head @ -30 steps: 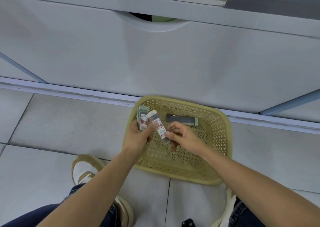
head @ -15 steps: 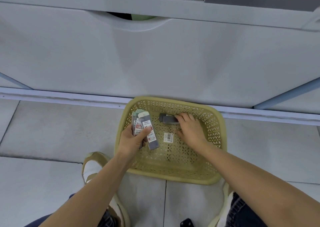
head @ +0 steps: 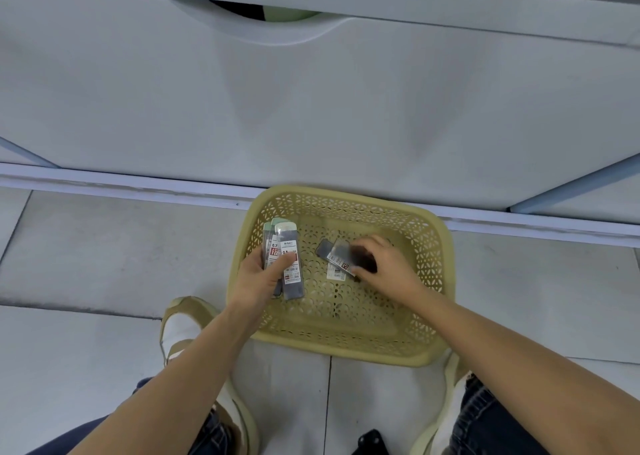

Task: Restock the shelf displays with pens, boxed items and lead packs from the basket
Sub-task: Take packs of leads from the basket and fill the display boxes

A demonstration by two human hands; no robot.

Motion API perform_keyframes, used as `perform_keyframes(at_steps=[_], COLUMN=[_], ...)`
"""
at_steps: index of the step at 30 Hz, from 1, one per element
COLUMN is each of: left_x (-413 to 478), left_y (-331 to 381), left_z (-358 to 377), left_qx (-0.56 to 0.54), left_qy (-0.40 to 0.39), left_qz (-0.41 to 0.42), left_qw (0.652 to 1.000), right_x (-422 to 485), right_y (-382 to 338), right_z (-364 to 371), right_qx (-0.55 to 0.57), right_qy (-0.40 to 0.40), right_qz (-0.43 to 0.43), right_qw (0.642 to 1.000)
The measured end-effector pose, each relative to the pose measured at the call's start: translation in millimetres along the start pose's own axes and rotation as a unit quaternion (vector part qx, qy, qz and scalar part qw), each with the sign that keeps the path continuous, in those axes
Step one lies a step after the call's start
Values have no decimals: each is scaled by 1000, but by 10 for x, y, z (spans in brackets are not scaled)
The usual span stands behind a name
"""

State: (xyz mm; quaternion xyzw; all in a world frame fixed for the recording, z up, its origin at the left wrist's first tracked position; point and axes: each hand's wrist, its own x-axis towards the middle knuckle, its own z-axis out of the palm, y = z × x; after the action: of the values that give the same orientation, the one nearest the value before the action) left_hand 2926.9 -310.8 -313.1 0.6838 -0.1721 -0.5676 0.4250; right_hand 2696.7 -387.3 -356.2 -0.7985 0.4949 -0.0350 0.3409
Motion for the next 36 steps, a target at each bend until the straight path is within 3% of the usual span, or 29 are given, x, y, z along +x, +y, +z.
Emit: perform_keyframes(at_steps=[4,9,14,20,27,31,36], left_x=[-6,-31,-65,-80,-97,-53,-6], left_y=[9,29,34,46,25,13,62], left_z=[13,53,64,75,68,63,68], left_qx=[2,4,13,13,-9,0,55], left_qy=[-3,-4,-24,-45,-84,-54,-21], left_qz=[1,-10,-4,-7,2,-5,11], left_qw=[1000,1000,1000,999,996,999,998], right_x=[49,65,55,-37,-53,14,79], right_y=[-17,-93,-101,-83,-49,-37,-57], right_z=[-156,-261,-181,23,141,13,-310], right_qx=[127,268,173,44,-40,-10,132], right_qy=[39,-46,-86,-44,-50,-63,-155], right_qz=[72,143,166,117,113,80,84], right_qw=[989,952,967,991,992,995,975])
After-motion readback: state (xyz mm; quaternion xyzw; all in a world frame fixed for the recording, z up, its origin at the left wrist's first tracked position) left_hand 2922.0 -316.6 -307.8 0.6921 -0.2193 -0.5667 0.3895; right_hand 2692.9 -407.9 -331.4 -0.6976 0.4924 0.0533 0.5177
